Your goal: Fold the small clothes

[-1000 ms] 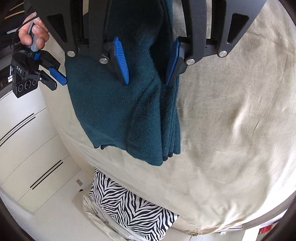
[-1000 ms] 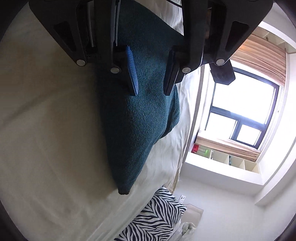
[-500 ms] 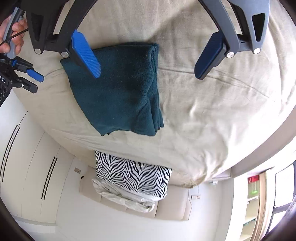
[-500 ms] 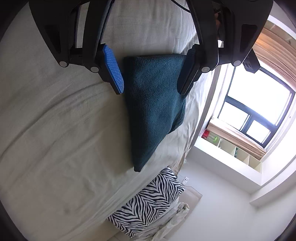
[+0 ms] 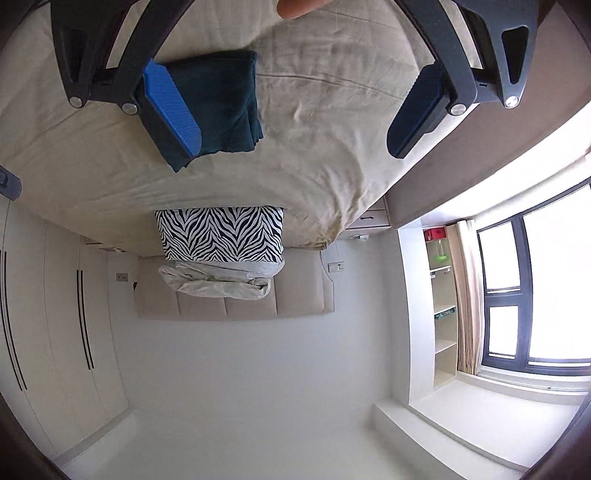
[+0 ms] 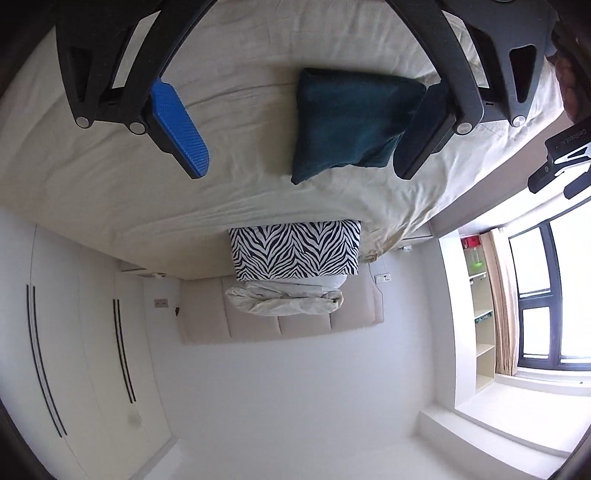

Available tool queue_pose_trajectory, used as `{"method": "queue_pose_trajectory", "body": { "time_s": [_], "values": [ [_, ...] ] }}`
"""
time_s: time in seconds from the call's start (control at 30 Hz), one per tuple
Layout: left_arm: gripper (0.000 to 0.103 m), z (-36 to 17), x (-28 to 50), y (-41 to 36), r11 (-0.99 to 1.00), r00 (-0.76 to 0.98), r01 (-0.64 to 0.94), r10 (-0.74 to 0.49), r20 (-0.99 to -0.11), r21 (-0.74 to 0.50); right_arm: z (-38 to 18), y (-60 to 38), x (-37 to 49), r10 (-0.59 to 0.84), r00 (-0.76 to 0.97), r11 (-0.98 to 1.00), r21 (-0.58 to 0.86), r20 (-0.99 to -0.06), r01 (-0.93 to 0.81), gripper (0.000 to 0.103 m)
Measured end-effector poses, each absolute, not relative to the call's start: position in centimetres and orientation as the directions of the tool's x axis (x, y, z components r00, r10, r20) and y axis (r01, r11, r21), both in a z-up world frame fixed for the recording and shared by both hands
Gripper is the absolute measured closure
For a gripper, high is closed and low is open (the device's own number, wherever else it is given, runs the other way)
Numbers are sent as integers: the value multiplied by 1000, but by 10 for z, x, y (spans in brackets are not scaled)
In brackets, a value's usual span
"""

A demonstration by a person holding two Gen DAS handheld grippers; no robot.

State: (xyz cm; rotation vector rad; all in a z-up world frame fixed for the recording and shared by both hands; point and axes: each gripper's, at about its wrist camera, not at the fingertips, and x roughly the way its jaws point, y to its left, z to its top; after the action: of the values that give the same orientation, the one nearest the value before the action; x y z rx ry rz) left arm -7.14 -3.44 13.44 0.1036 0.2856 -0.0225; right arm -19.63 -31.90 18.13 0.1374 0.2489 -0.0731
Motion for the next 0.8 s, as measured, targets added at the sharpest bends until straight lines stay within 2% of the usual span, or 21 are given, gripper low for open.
{"method": "queue_pose_trajectory", "body": {
  "time_s": [0.1, 0.33, 0.43, 0.57, 0.8],
  "values": [
    [0, 129, -75, -32, 996, 933, 44, -11, -360, 82, 196, -307, -206, -11, 963, 988, 147, -271, 52, 1],
    [0, 89, -71, -40, 994, 831, 97, -53, -554, 50, 186, -275, -199, -46, 900, 991, 95, -434, 96, 1],
    [0, 71, -69, -42, 993, 808, 96, -38, -588, 69, 157, -275, -179, -46, 856, 984, 125, -515, 128, 1],
    [0, 54, -62, -30, 996, 763, 83, -51, -644, 19, 124, -277, -162, -53, 804, 974, 146, -592, 172, 1],
    [0, 36, -57, -21, 998, 724, 69, -49, -688, 1, 94, -272, -144, -58, 772, 979, 116, -633, 168, 1]
  ]
}}
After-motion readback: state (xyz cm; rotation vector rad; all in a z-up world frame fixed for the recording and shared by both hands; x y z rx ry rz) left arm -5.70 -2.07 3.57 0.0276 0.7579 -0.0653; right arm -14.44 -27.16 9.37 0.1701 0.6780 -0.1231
